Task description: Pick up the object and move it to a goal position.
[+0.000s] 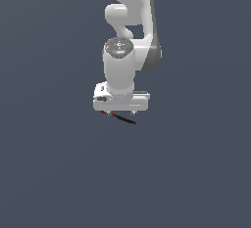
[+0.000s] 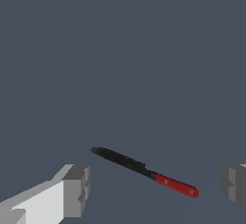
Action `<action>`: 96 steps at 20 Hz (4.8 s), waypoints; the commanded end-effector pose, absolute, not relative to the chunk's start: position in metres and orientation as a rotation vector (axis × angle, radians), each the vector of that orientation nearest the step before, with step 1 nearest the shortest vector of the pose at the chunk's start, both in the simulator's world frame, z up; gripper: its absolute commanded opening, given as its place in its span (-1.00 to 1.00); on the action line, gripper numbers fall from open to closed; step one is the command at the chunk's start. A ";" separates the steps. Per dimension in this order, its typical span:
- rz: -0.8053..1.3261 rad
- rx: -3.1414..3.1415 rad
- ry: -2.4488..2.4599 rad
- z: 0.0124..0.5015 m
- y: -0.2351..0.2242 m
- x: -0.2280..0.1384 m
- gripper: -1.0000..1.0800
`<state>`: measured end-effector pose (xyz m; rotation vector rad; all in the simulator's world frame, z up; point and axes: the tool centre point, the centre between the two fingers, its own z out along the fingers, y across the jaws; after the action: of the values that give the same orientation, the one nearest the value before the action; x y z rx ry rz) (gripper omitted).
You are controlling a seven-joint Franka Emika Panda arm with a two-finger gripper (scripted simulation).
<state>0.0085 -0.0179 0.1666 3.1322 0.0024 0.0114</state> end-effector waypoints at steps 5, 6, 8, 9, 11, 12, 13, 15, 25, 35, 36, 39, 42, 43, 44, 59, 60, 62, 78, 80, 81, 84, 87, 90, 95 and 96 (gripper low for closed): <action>0.031 3.130 0.010 0.172 -0.021 0.012 0.92; 0.041 3.129 0.014 0.175 -0.023 0.013 0.92; 0.064 3.127 0.020 0.181 -0.027 0.017 0.92; 0.071 3.126 0.020 0.183 -0.028 0.018 0.92; 0.080 3.125 0.017 0.186 -0.030 0.020 0.92; 0.080 3.125 0.015 0.186 -0.030 0.020 0.92; 0.079 3.125 0.016 0.186 -0.029 0.019 0.92; 0.076 3.125 0.022 0.185 -0.029 0.019 0.92; 0.066 3.115 0.178 0.172 -0.032 0.012 0.92; 0.043 3.068 0.533 0.143 -0.038 -0.004 0.92; 0.040 3.061 0.575 0.140 -0.038 -0.006 0.92; 0.033 3.035 0.699 0.130 -0.040 -0.012 0.92; 0.026 3.004 0.822 0.120 -0.041 -0.019 0.92; 0.023 2.993 0.863 0.117 -0.041 -0.021 0.92; 0.021 2.982 0.904 0.114 -0.042 -0.023 0.92; 0.001 2.759 1.481 0.073 -0.042 -0.057 0.92; 0.000 2.745 1.510 0.071 -0.042 -0.059 0.92; 0.000 2.719 1.561 0.067 -0.042 -0.062 0.92; 0.000 2.646 1.694 0.056 -0.041 -0.071 0.92; -0.001 2.645 1.695 0.051 -0.041 -0.071 0.92; -0.001 2.644 1.696 0.048 -0.041 -0.072 0.92; -0.001 2.643 1.698 0.035 -0.040 -0.072 0.92; -0.001 2.642 1.699 0.021 -0.040 -0.072 0.92; 0.000 2.642 1.700 0.012 -0.041 -0.072 0.92; 0.000 2.642 1.700 0.008 -0.041 -0.072 -1.00; 0.000 2.642 1.700 0.008 -0.041 -0.072 -1.00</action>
<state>-0.0722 -0.0406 0.0095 2.6416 1.6997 -0.0010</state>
